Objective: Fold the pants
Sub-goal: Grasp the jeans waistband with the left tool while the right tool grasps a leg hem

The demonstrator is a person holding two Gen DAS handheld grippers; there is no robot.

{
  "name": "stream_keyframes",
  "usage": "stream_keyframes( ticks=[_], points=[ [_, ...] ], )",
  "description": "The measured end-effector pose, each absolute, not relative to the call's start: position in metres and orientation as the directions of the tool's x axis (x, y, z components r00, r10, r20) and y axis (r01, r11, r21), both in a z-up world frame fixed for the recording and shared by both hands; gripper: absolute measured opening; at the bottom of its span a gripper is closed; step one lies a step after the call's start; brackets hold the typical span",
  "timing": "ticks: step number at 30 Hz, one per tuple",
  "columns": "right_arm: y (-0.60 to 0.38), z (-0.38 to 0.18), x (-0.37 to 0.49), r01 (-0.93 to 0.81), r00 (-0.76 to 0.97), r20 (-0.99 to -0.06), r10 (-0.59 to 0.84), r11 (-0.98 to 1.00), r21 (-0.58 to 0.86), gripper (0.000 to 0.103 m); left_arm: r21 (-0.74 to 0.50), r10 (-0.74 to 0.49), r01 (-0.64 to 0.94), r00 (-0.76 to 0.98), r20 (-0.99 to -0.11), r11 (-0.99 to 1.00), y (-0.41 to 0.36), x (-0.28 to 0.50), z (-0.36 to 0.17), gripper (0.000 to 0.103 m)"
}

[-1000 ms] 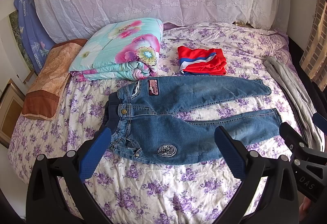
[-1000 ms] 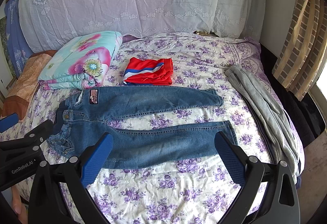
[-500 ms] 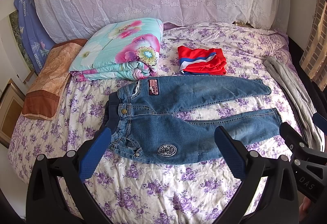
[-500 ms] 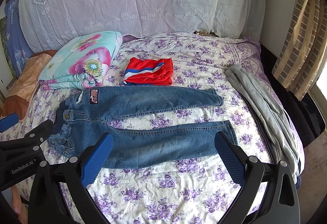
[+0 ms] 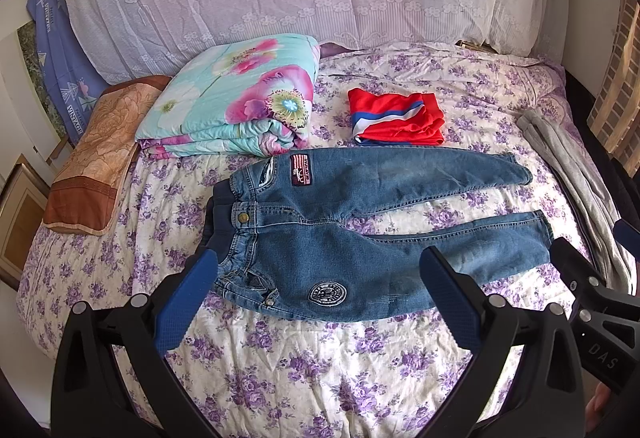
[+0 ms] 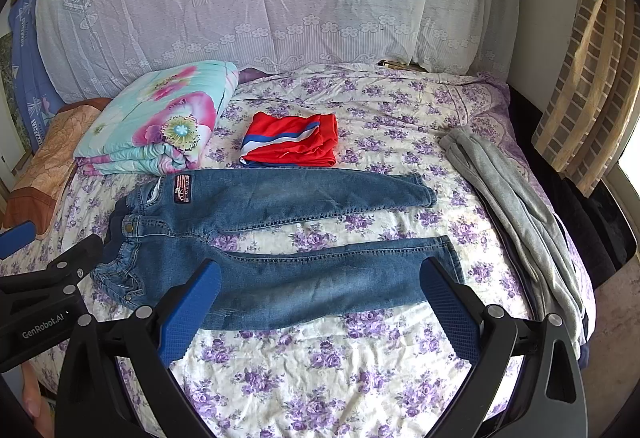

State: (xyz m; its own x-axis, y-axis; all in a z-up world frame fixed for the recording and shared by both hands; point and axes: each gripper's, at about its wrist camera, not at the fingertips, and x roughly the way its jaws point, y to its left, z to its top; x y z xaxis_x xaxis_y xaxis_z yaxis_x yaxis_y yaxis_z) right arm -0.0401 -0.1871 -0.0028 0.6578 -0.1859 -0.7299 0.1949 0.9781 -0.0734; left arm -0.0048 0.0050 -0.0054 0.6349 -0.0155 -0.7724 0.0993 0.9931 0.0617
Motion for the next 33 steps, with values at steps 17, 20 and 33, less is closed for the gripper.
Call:
stream_keyframes(
  ticks=[17,20,33],
  points=[
    [-0.208,-0.057,-0.025,0.227,0.555,-0.817,-0.157,0.973,-0.032,0.1,-0.137,-0.116,-0.045,0.307,-0.945,0.99,0.06,0.023,-0.114,0.099],
    [-0.214,-0.079,-0.025,0.216,0.506,-0.848,-0.158,0.975,-0.053,0.1,-0.119,-0.066,-0.201,0.254,-0.965,0.972,0.104,0.022,-0.149,0.098],
    [-0.263,-0.144,-0.03,0.233,0.403,-0.91,-0.1,0.972,-0.003,0.1,-0.248,-0.221,-0.346,0.118,-0.968,0.905,0.153,0.094,-0.239,0.02]
  ],
)
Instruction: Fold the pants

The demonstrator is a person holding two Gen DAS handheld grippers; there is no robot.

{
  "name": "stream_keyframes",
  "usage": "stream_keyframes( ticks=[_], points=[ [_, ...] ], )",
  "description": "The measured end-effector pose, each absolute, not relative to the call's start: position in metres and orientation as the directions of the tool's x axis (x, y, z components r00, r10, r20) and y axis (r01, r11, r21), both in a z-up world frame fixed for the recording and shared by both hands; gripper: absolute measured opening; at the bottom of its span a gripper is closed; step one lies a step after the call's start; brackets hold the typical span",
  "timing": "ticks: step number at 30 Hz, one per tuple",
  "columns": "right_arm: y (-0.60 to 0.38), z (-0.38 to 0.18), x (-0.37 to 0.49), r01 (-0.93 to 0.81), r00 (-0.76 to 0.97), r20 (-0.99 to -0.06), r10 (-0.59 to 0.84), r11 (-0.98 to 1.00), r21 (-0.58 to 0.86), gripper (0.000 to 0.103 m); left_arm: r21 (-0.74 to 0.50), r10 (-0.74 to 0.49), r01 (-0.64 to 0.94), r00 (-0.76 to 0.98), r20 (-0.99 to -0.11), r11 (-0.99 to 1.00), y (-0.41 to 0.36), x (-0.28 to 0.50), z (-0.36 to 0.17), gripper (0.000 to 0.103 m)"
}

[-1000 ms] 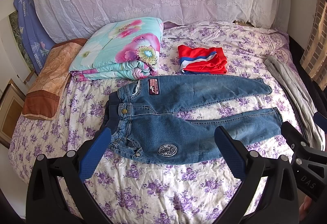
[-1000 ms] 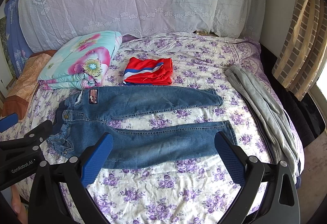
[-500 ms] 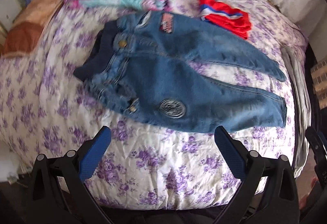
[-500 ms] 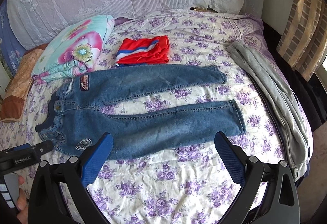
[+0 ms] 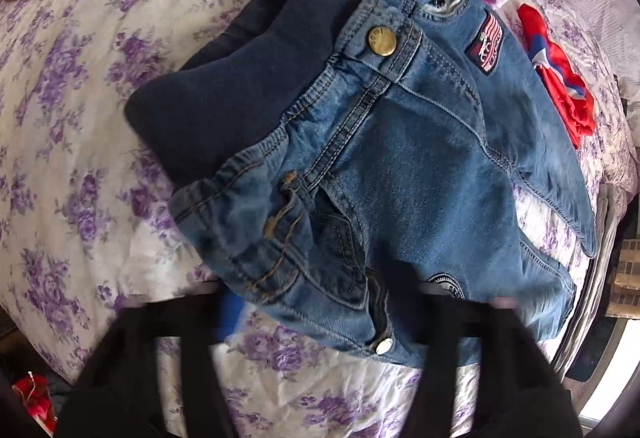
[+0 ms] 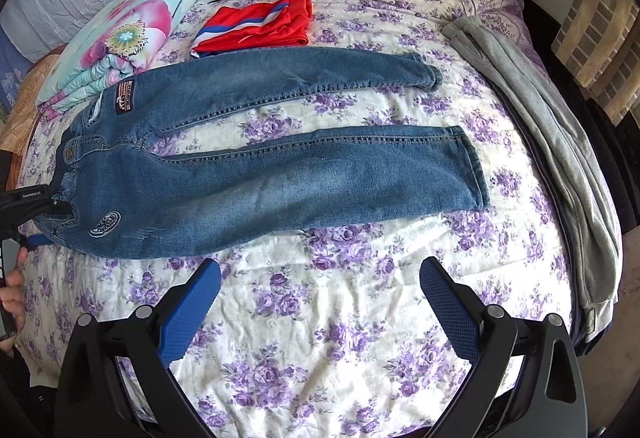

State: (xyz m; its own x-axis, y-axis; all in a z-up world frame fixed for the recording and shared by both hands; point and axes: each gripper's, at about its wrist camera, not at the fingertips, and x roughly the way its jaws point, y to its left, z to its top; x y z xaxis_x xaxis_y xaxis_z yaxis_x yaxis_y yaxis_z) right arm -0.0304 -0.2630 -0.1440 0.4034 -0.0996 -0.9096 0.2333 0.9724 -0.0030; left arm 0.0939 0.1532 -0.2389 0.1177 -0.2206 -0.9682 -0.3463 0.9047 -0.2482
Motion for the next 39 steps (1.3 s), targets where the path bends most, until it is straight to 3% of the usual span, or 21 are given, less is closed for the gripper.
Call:
stream_keyframes(
  ticks=[6,16,21,22,24,25,27,34,39],
  points=[
    [-0.318,-0.179,-0.043,0.345,0.392,-0.92,0.02,0.924,0.167,0.1,-0.32,-0.237,-0.344,0.26,-0.936,0.883,0.168,0.063,-0.226,0.015],
    [-0.418,-0.263,-0.022,0.58,0.522,-0.811,0.264,0.588,0.564,0.1,-0.226,-0.168,-0.346,0.188,-0.968,0.911,0.156,0.071,-0.234,0.015],
    [-0.451,-0.271,0.006,0.593,0.601,-0.758,0.255,0.494,0.636,0.1,-0.209,-0.16,-0.353,0.162,-0.974,0.912,0.155,0.078,-0.231,0.016],
    [-0.456,-0.271,0.011,0.592,0.61,-0.753,0.246,0.489,0.64,0.097,-0.201,-0.154,-0.352,0.156,-0.976,0.914,0.154,0.08,-0.231,0.016],
    [-0.464,-0.27,0.016,0.594,0.62,-0.756,0.211,0.503,0.628,0.042,-0.192,-0.146,-0.36,0.15,-0.978,0.913,0.152,0.084,-0.231,0.016],
    [-0.468,-0.273,0.014,0.601,0.625,-0.749,0.22,0.478,0.641,0.007,-0.189,-0.144,-0.367,0.146,-0.979,0.911,0.142,0.096,-0.235,0.016],
    [-0.467,-0.269,0.005,0.598,0.647,-0.733,0.212,0.456,0.659,0.007,-0.198,-0.151,-0.375,0.153,-0.977,0.905,0.142,0.099,-0.233,0.016],
    [-0.45,-0.223,-0.031,0.593,0.558,-0.822,0.113,0.64,0.49,0.007,-0.233,-0.171,-0.361,0.196,-0.966,0.903,0.152,0.084,-0.202,0.017],
    [-0.447,-0.238,-0.048,0.61,0.49,-0.867,0.087,0.677,0.413,0.008,-0.233,-0.178,-0.383,0.173,-0.969,0.894,0.16,0.056,-0.211,0.016]
  ],
)
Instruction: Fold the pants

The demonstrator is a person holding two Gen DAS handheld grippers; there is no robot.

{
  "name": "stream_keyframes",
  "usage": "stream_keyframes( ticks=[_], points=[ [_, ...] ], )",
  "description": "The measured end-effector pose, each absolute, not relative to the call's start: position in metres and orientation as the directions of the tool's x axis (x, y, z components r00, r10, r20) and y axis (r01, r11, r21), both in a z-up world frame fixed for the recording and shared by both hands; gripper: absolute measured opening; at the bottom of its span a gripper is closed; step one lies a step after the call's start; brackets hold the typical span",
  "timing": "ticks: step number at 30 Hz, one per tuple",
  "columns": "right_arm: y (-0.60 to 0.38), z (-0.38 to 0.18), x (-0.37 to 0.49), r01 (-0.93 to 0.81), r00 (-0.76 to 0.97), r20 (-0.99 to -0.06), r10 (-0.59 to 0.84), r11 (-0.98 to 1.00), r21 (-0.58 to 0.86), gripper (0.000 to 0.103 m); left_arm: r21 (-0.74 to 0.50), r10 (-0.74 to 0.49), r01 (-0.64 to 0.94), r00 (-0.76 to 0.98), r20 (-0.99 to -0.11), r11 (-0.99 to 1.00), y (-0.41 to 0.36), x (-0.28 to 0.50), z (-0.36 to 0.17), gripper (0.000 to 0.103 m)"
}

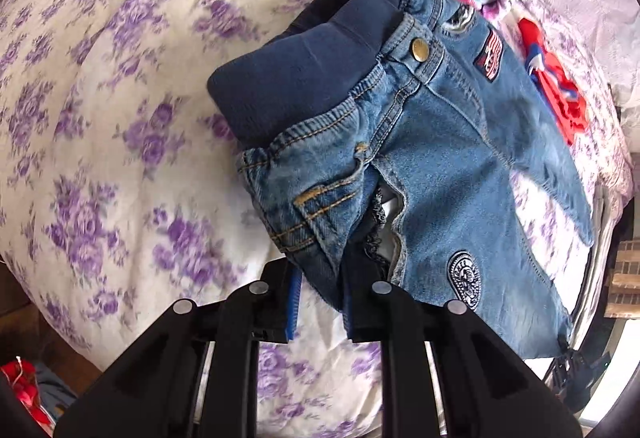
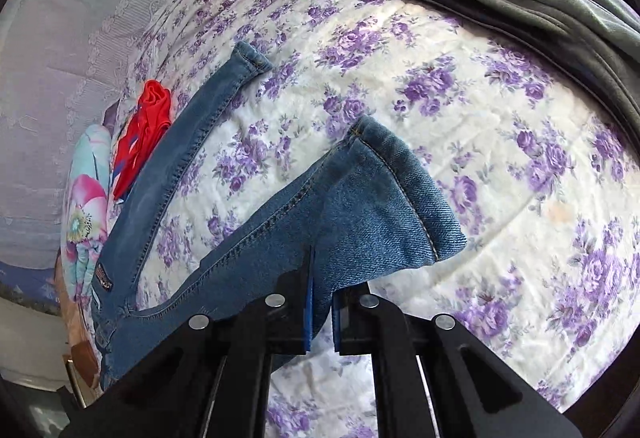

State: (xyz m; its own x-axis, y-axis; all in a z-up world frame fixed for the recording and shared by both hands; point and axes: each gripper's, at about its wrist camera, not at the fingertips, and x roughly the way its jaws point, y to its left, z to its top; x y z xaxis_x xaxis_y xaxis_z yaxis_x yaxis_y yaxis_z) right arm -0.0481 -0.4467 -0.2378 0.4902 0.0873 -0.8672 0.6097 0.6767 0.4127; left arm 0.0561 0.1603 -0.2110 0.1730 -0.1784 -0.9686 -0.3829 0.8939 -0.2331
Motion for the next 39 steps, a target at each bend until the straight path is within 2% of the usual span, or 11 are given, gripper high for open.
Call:
stream_keyframes(
  ticks=[4,5,7,8,9,15,20,24,29,34,39],
  points=[
    [-0.442,-0.266,-0.039,0.632,0.401,-0.913,0.076,0.698,0.336,0.018,-0.183,-0.153,-0.378,0.109,-0.982,0.908,0.154,0.066,-0.241,0.017],
    [-0.439,-0.261,-0.036,0.619,0.377,-0.922,0.084,0.717,0.319,0.033,-0.177,-0.146,-0.369,0.11,-0.983,0.913,0.152,0.068,-0.235,0.019],
    [-0.436,-0.244,-0.039,0.599,0.359,-0.932,0.055,0.752,0.275,0.046,-0.152,-0.116,-0.32,0.127,-0.985,0.935,0.15,0.065,-0.215,0.034],
    [-0.436,-0.232,-0.042,0.587,0.354,-0.935,0.023,0.772,0.241,0.047,-0.114,-0.079,-0.305,0.125,-0.989,0.946,0.15,0.061,-0.205,0.054],
    [-0.436,-0.221,-0.044,0.575,0.351,-0.936,-0.005,0.79,0.211,0.047,-0.084,-0.046,-0.292,0.132,-0.99,0.953,0.152,0.056,-0.194,0.063],
    [-0.446,-0.157,-0.036,0.541,0.387,-0.891,-0.238,0.841,0.011,0.062,0.024,0.097,-0.265,0.266,-0.959,0.964,0.162,0.061,-0.128,0.062],
    [-0.41,-0.143,0.039,0.393,0.493,-0.866,-0.085,0.91,0.135,0.064,-0.078,0.001,-0.194,0.378,-0.926,0.978,0.149,0.149,-0.103,0.064],
    [-0.347,-0.147,0.103,0.209,0.506,-0.863,0.004,0.97,0.127,0.064,-0.151,-0.108,-0.11,0.328,-0.939,0.982,0.117,0.225,-0.136,0.064],
    [-0.281,-0.164,0.164,-0.077,0.444,-0.883,0.152,0.988,0.131,0.064,-0.016,-0.007,-0.049,0.179,-0.984,0.999,0.103,0.286,-0.228,0.064],
    [-0.198,-0.174,0.241,-0.495,0.31,-0.907,0.285,0.863,0.102,0.076,0.064,0.062,0.004,0.19,-0.98,0.998,0.085,0.286,-0.224,0.065],
    [-0.15,-0.205,0.321,-0.62,0.243,-0.941,0.236,0.783,0.036,0.076,-0.005,-0.003,-0.014,0.158,-0.987,1.0,0.094,0.289,-0.223,0.065]
  ],
)
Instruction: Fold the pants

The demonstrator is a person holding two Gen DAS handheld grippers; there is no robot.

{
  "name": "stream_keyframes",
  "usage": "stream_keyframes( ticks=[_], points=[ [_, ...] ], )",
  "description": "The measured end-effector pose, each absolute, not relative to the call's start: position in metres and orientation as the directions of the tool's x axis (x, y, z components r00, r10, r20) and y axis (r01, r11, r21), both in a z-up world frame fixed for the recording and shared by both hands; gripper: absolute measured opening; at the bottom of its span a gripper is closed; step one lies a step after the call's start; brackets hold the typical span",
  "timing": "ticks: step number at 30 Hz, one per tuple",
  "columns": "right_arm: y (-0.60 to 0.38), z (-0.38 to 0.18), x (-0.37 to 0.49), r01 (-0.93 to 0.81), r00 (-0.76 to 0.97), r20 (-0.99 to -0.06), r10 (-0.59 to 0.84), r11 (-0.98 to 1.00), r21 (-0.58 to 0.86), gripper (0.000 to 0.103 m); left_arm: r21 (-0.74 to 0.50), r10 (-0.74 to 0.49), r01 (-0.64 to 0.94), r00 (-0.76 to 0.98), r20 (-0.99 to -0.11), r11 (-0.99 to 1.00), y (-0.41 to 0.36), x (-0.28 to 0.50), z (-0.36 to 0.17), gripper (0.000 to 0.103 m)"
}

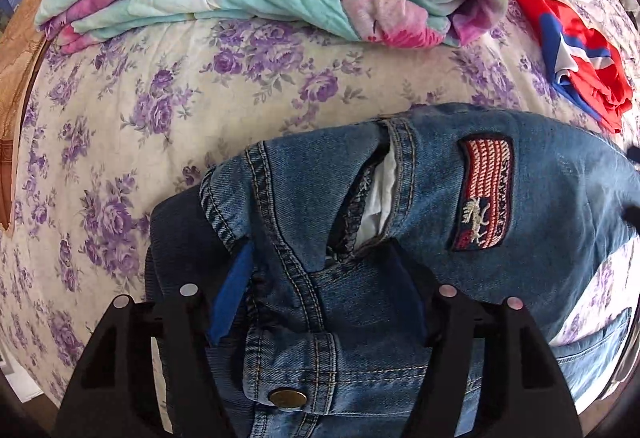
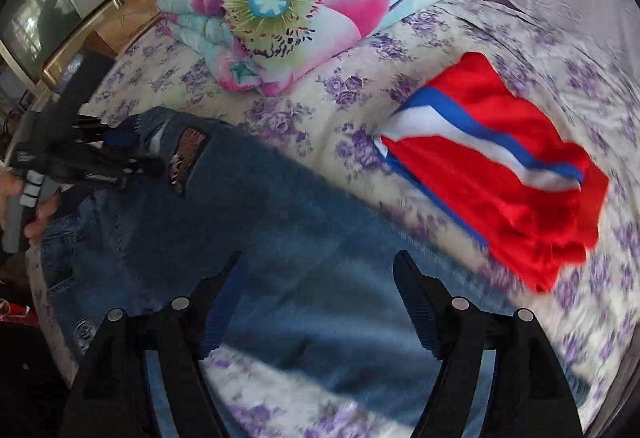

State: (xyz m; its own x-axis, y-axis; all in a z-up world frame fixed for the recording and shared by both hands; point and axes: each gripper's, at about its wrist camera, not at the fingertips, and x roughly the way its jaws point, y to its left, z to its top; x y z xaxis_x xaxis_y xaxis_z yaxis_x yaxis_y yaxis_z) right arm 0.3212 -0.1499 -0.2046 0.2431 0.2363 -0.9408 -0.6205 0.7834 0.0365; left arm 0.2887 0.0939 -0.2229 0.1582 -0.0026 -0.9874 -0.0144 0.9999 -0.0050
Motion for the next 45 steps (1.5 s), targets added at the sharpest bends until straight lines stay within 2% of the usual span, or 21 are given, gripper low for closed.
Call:
stream_keyframes(
  ticks=[3,6,7,8,9,11,14,16,20,22,23,27,30,35,37,38,40,43,45],
  points=[
    [-0.132,-0.236,0.35,-0.691,0.163,-0.969,0.186,0.723,0.023,0.076,0.009,0.011,-0.014,0.158,-0.987,1.0,0.09,0.288,-0.222,0.065],
    [-0.122,-0.257,0.363,-0.723,0.072,-0.98,0.183,0.686,0.075,0.076,-0.001,0.0,-0.011,0.162,-0.987,1.0,0.086,0.288,-0.223,0.065],
    [-0.12,-0.256,0.362,-0.735,0.064,-0.975,0.214,0.671,0.099,0.062,-0.003,-0.001,-0.011,0.161,-0.987,1.0,0.086,0.288,-0.222,0.066],
    [-0.117,-0.251,0.361,-0.743,0.022,-0.961,0.275,0.648,0.169,0.014,-0.001,0.001,-0.012,0.156,-0.988,1.0,0.087,0.292,-0.223,0.065],
    [-0.115,-0.247,0.36,-0.741,0.031,-0.958,0.284,0.65,0.168,0.011,0.004,0.006,-0.017,0.152,-0.988,1.0,0.085,0.292,-0.222,0.066],
    [-0.108,-0.239,0.351,-0.778,0.122,-0.958,0.26,0.624,0.071,0.01,0.014,0.019,-0.036,0.146,-0.989,0.999,0.084,0.297,-0.222,0.065],
    [-0.113,-0.25,0.36,-0.708,0.103,-0.951,0.292,0.693,0.136,0.011,0.045,0.053,-0.056,0.162,-0.985,0.997,0.075,0.298,-0.217,0.066],
    [-0.11,-0.257,0.353,-0.706,0.127,-0.948,0.292,0.698,0.121,0.012,0.069,0.075,-0.037,0.165,-0.984,0.997,0.07,0.296,-0.215,0.065],
    [-0.106,-0.253,0.343,-0.709,0.142,-0.948,0.284,0.698,0.103,0.013,0.08,0.063,0.063,0.233,-0.97,0.995,0.07,0.289,-0.171,0.063],
    [-0.105,-0.253,0.34,-0.707,0.139,-0.947,0.288,0.699,0.108,0.013,0.102,0.062,0.144,0.26,-0.964,0.984,0.078,0.296,-0.155,0.079],
    [-0.105,-0.253,0.339,-0.705,0.14,-0.947,0.288,0.7,0.109,0.013,0.081,0.031,0.198,0.245,-0.969,0.977,0.082,0.301,-0.153,0.092],
    [-0.109,-0.256,0.34,-0.694,0.153,-0.945,0.29,0.712,0.106,0.013,-0.001,-0.068,0.353,0.176,-0.982,0.936,0.094,0.33,-0.161,0.092],
    [-0.113,-0.26,0.351,-0.686,0.161,-0.944,0.287,0.72,0.102,0.014,-0.129,-0.174,0.386,0.083,-0.981,0.913,0.1,0.347,-0.173,0.088],
    [-0.115,-0.261,0.352,-0.683,0.157,-0.945,0.287,0.722,0.106,0.014,-0.247,-0.272,0.435,-0.006,-0.962,0.866,0.091,0.35,-0.184,0.074],
    [-0.118,-0.261,0.355,-0.684,0.153,-0.946,0.285,0.721,0.107,0.014,-0.261,-0.264,0.447,-0.058,-0.963,0.855,0.084,0.348,-0.196,0.057],
    [-0.12,-0.26,0.357,-0.685,0.152,-0.947,0.284,0.72,0.106,0.014,-0.274,-0.259,0.448,-0.095,-0.961,0.851,0.08,0.344,-0.205,0.054],
    [-0.117,-0.26,0.357,-0.689,0.152,-0.948,0.28,0.717,0.101,0.014,-0.256,-0.237,0.454,-0.1,-0.966,0.853,0.074,0.338,-0.214,0.053],
    [-0.113,-0.261,0.359,-0.689,0.147,-0.949,0.278,0.717,0.104,0.015,-0.282,-0.262,0.418,-0.107,-0.959,0.864,0.079,0.337,-0.222,0.047],
    [-0.112,-0.26,0.359,-0.686,0.146,-0.95,0.276,0.72,0.104,0.015,-0.24,-0.228,0.455,-0.082,-0.97,0.858,0.07,0.327,-0.22,0.035]
  ],
)
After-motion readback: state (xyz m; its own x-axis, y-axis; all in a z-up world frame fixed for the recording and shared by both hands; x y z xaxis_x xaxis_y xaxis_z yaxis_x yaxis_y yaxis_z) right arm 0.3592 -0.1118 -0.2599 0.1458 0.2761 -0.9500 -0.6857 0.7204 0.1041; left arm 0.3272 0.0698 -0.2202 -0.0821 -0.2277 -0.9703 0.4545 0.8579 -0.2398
